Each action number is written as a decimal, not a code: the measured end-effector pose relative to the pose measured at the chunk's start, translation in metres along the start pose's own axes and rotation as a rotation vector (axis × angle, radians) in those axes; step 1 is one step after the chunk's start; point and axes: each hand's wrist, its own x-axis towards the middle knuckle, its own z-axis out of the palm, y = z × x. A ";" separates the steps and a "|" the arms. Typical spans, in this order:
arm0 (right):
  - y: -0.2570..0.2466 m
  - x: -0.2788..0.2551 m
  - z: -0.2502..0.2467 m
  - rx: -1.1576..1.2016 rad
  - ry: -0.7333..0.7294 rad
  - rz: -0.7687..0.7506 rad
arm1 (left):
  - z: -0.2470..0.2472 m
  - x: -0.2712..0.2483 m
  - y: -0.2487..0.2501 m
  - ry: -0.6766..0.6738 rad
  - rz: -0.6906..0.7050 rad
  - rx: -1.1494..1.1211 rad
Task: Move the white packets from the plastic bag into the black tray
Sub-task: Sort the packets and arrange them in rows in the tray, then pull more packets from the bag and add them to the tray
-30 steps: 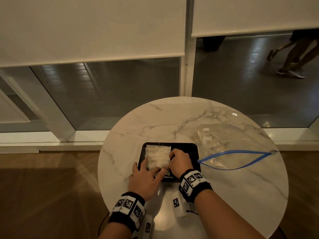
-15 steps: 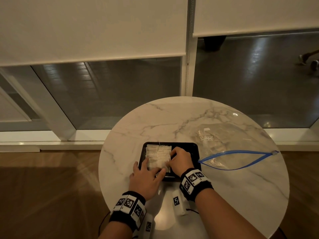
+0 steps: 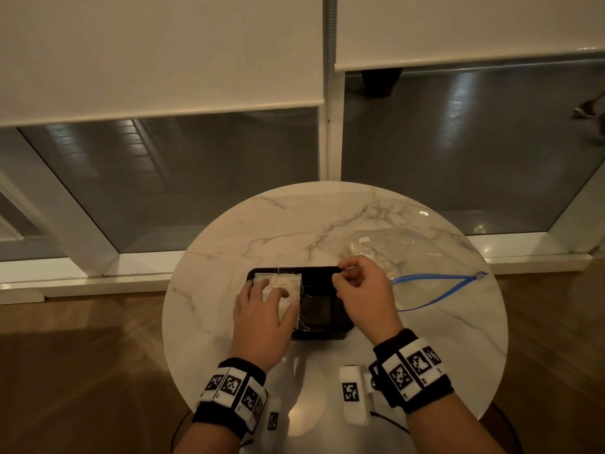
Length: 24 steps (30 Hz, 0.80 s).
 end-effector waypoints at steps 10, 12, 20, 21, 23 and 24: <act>0.027 -0.006 -0.062 -0.071 0.352 -0.040 | 0.020 0.019 0.101 -0.189 0.398 -0.048; 0.037 -0.005 -0.070 -0.249 0.344 -0.002 | 0.029 0.026 0.110 -0.283 0.397 0.121; 0.040 0.001 -0.085 -1.077 -0.163 0.209 | 0.031 0.049 0.121 -0.201 0.367 0.121; 0.037 0.004 -0.084 -1.084 -0.190 0.231 | 0.029 0.051 0.122 -0.177 0.360 0.100; 0.032 0.010 -0.079 -1.022 -0.225 0.276 | 0.025 0.052 0.123 -0.152 0.357 0.086; 0.029 0.015 -0.077 -0.965 -0.234 0.290 | 0.023 0.052 0.123 -0.144 0.365 0.077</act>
